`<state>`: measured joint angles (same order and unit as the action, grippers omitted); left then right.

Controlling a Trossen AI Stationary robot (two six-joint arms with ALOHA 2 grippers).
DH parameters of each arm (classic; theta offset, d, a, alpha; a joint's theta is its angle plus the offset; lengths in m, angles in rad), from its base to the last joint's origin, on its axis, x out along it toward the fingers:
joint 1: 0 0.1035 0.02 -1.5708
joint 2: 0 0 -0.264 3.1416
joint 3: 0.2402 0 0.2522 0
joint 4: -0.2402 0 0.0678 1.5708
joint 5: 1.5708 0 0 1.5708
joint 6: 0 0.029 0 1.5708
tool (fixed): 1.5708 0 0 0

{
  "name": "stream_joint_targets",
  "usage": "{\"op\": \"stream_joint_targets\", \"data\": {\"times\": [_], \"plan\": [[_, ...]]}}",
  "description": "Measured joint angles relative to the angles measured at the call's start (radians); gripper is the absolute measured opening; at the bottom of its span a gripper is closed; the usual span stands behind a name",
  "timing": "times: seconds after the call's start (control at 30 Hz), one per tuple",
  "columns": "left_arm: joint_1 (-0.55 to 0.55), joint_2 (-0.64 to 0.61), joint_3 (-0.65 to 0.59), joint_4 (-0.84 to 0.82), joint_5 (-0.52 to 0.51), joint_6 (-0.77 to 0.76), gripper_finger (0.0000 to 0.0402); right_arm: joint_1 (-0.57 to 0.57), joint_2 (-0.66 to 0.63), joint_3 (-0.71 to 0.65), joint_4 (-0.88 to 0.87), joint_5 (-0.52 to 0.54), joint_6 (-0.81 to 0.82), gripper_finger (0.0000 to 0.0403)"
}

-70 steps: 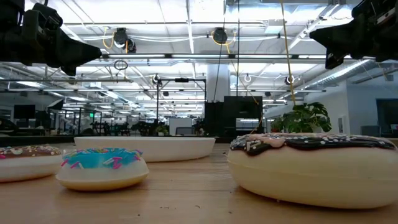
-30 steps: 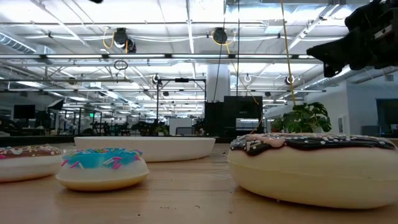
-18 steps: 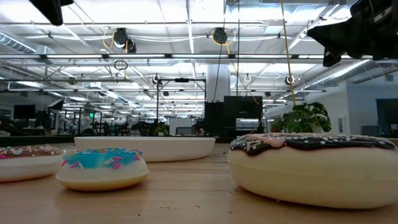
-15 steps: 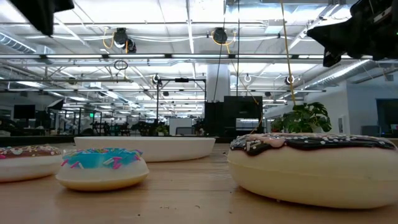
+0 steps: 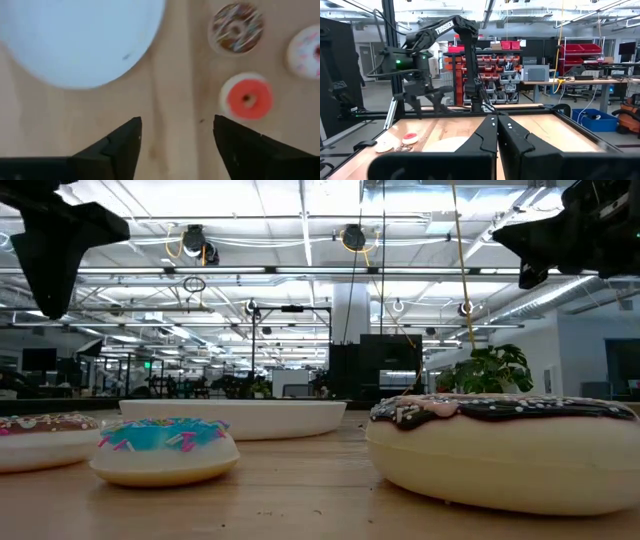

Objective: Pick & Place donuts
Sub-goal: Put the small orange donut on the white plate

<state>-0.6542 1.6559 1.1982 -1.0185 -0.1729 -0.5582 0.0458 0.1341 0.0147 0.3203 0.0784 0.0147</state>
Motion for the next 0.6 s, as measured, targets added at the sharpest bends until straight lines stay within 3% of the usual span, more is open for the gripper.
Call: {"op": "stream_joint_targets", "data": {"times": [0.3, 0.6], "plan": [[-0.019, 0.061, 0.000, 0.123, 0.033, -0.108, 0.0254, 0.000, 0.008, 0.000, 0.004, -0.001, 0.017, 0.0000], [-0.071, 0.071, 0.000, 0.148, 0.028, -0.105, 0.0253, 0.000, 0.008, -0.001, 0.004, -0.001, 0.019, 0.0000]]}}
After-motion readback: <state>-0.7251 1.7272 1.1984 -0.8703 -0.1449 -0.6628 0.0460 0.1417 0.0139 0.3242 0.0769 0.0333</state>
